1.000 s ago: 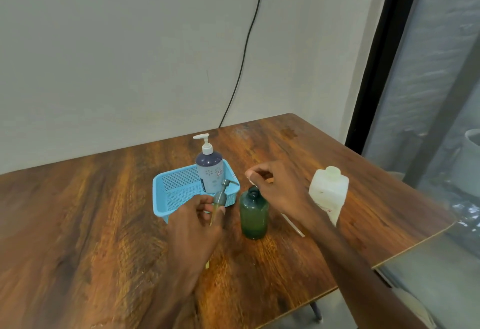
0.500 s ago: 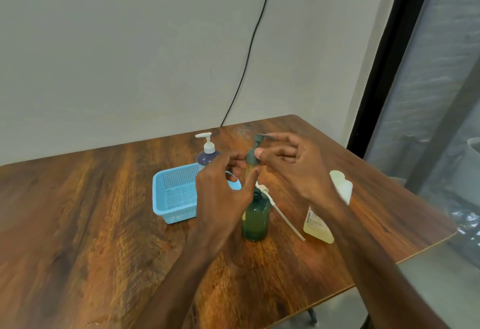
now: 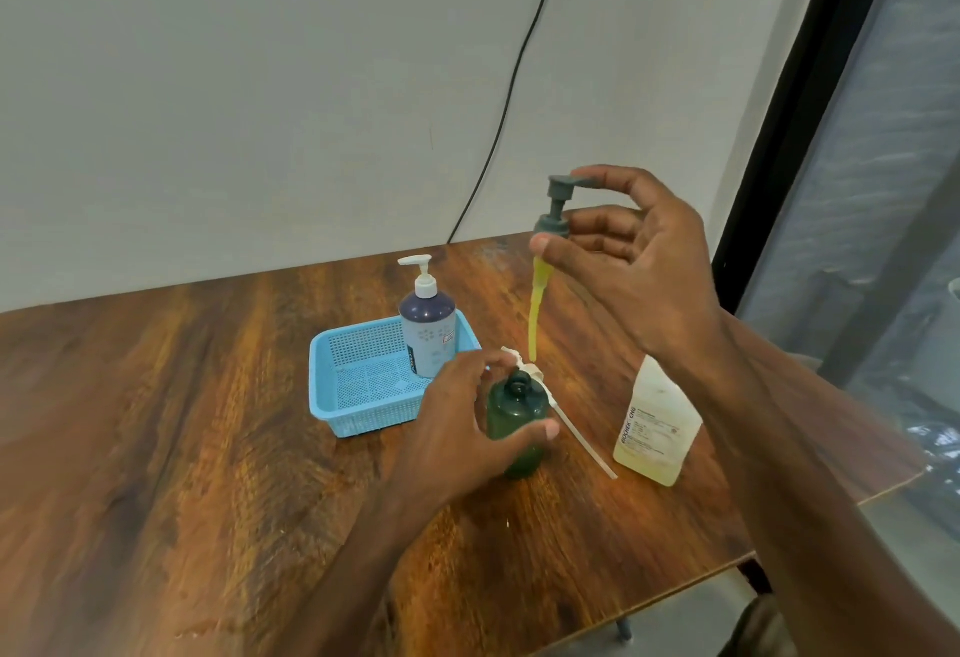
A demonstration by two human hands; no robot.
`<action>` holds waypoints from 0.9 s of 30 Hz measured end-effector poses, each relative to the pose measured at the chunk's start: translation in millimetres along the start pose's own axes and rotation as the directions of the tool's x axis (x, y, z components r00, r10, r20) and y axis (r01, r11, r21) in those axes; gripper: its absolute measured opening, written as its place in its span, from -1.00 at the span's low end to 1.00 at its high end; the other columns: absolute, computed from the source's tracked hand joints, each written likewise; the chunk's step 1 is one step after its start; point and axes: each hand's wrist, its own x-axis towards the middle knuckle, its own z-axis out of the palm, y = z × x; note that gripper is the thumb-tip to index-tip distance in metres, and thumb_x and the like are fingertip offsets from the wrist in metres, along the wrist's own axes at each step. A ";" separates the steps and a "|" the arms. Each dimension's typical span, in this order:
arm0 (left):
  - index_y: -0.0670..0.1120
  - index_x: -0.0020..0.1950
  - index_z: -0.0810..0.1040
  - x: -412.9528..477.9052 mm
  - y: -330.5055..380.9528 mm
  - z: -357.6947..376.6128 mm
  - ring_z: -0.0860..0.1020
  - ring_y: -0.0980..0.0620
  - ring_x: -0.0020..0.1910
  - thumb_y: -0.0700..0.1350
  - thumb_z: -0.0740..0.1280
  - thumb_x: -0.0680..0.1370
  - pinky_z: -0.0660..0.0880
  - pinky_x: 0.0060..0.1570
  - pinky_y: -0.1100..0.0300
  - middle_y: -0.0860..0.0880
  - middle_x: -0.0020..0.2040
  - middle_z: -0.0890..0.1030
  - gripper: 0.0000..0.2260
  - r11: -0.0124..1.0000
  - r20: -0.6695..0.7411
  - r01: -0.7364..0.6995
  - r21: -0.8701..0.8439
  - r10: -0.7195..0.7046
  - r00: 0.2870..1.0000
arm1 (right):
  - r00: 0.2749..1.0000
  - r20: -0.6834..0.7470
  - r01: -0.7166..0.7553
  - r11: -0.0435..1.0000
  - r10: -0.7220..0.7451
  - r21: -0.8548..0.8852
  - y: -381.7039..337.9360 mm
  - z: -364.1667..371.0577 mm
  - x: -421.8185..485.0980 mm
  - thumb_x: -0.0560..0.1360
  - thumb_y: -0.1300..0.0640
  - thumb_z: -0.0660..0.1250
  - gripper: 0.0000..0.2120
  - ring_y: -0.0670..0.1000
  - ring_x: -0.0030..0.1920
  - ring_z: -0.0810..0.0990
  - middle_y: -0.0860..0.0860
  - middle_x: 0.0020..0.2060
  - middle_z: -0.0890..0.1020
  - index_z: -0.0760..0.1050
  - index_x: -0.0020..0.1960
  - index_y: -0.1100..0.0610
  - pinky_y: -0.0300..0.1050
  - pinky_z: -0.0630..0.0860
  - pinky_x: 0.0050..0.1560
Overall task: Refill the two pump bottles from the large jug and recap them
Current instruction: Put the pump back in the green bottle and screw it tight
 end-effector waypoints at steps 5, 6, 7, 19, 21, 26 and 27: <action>0.27 0.34 0.41 1.0 -9.1 5.1 0.45 0.38 0.15 0.21 0.59 0.41 0.37 -0.05 0.55 0.39 0.18 0.43 -0.42 1.000 0.003 0.002 0.030 -0.002 1.000 | 0.999 0.018 -0.042 0.999 0.043 -0.026 14.5 13.6 -9.3 0.38 0.12 0.60 -0.40 -0.11 -0.01 0.72 -0.02 0.00 0.72 0.46 0.36 0.09 -0.13 0.66 0.08; 0.30 0.31 0.40 1.0 -8.5 4.7 0.42 0.47 0.14 0.20 0.60 0.40 0.38 -0.09 0.58 0.42 0.13 0.43 -0.43 1.000 0.003 0.004 0.020 -0.004 1.000 | 0.999 0.002 -0.053 0.998 0.053 -0.021 18.6 15.8 -12.1 0.39 0.12 0.59 -0.41 -0.14 0.00 0.71 -0.05 0.00 0.72 0.46 0.36 0.09 -0.19 0.64 0.07; 0.31 0.29 0.39 0.9 -8.8 4.5 0.39 0.55 0.12 0.18 0.61 0.40 0.37 -0.11 0.62 0.45 0.10 0.42 -0.43 1.000 0.005 0.005 0.010 -0.005 1.000 | 0.998 -0.021 -0.062 0.998 0.062 -0.012 21.8 16.9 -14.3 0.40 0.11 0.59 -0.41 -0.17 0.01 0.70 -0.08 0.00 0.71 0.45 0.36 0.08 -0.25 0.63 0.05; 0.29 0.27 0.41 2.0 -13.3 4.1 0.35 0.64 0.14 0.14 0.64 0.37 0.32 -0.02 0.70 0.47 0.09 0.43 -0.41 1.000 -0.023 -0.010 -0.027 0.009 1.000 | 0.995 -0.032 -0.094 0.995 0.093 -0.037 38.8 23.9 -18.4 0.38 0.08 0.60 -0.41 -0.13 0.00 0.70 -0.04 0.05 0.69 0.45 0.34 0.06 -0.23 0.64 0.02; 0.27 0.27 0.42 2.5 -14.6 3.7 0.38 0.60 0.16 0.14 0.65 0.35 0.36 0.02 0.65 0.45 0.10 0.46 -0.40 0.999 -0.040 -0.027 -0.023 0.026 0.999 | 0.989 0.041 -0.136 0.986 0.140 -0.093 50.9 28.1 -28.0 0.37 0.06 0.61 -0.43 -0.15 0.00 0.70 -0.09 0.04 0.69 0.46 0.30 -0.03 -0.22 0.65 0.00; 0.15 0.35 0.51 3.3 -19.5 5.1 0.46 0.42 0.23 0.13 0.66 0.34 0.42 0.12 0.52 0.33 0.18 0.54 -0.37 0.998 -0.062 -0.063 -0.024 0.061 0.996 | 0.946 0.134 -0.253 0.929 0.296 -0.270 83.2 33.2 -61.5 0.37 0.04 0.61 -0.46 -0.22 0.07 0.63 -0.24 0.08 0.63 0.44 0.23 -0.20 -0.10 0.64 0.14; 0.14 0.37 0.51 3.5 -20.9 5.6 0.46 0.40 0.24 0.11 0.66 0.35 0.43 0.14 0.49 0.31 0.20 0.55 -0.36 0.998 -0.064 -0.063 -0.020 0.062 0.996 | 0.944 0.126 -0.259 0.920 0.306 -0.294 88.5 33.7 -66.0 0.37 0.03 0.61 -0.47 -0.22 0.08 0.62 -0.27 0.10 0.61 0.45 0.22 -0.21 -0.06 0.64 0.15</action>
